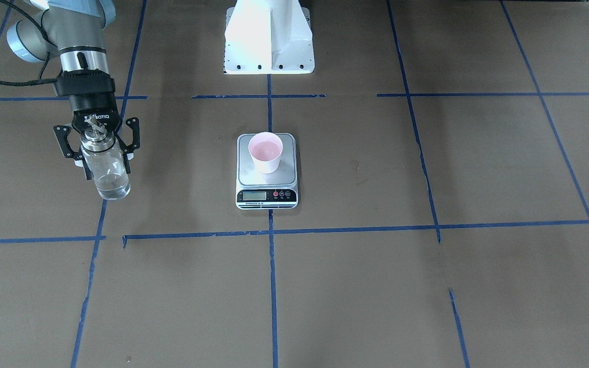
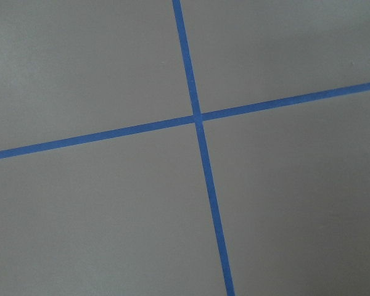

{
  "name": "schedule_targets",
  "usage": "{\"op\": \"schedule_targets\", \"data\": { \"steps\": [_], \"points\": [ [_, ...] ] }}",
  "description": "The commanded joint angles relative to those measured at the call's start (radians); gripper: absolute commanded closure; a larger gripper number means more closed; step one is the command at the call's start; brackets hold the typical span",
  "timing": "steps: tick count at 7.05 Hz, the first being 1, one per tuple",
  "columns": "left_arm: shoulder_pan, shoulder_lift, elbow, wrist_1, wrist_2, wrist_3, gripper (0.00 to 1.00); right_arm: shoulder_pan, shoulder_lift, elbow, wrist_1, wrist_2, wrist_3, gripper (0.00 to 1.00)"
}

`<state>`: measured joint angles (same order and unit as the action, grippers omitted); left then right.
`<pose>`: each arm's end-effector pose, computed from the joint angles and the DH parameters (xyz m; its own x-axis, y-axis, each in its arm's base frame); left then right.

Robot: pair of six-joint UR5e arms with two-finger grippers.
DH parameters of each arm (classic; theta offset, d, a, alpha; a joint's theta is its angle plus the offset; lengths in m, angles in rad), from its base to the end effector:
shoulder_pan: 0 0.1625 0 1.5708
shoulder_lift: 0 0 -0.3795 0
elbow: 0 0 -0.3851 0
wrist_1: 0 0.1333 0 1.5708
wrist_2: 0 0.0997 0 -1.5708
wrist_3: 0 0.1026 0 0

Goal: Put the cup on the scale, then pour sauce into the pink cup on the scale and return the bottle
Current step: 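Carry the bottle with the right gripper over the pink cup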

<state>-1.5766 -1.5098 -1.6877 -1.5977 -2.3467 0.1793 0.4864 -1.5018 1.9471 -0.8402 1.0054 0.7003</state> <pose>-0.0642 -0.4664 0.5845 0.7037 0.2307 -0.6720 -0.1217 0.9710 0.2059 -0.3470 -0.3964 0.3165 0.8553 -0.2781 0.4372 -0.2760 0.4696 0.8386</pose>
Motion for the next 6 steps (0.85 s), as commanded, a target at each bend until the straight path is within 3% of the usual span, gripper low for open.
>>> {"op": "schedule_targets", "data": {
  "steps": [1, 2, 3, 4, 5, 6],
  "points": [
    [-0.002, 0.002, 0.0, 0.001, -0.002, 0.016, 0.0, 0.007, 0.174, -0.002, -0.246, -0.007, -0.231, 1.0],
    [0.0, 0.002, 0.0, 0.001, -0.002, 0.014, 0.0, -0.003, 0.227, -0.005, -0.332, -0.016, -0.276, 1.0],
    [0.0, 0.0, 0.0, 0.002, -0.002, 0.014, 0.0, -0.061, 0.262, -0.02, -0.383, -0.106, -0.283, 1.0],
    [0.0, 0.0, 0.0, 0.001, -0.002, 0.014, 0.0, -0.14, 0.306, -0.058, -0.47, -0.263, -0.335, 1.0],
    [0.0, 0.0, -0.001, 0.001, -0.002, 0.014, 0.0, -0.167, 0.386, -0.13, -0.546, -0.342, -0.388, 1.0],
    [0.0, 0.0, 0.002, 0.001, -0.002, 0.014, 0.0, -0.19, 0.39, -0.175, -0.586, -0.425, -0.488, 1.0]
  ]
}}
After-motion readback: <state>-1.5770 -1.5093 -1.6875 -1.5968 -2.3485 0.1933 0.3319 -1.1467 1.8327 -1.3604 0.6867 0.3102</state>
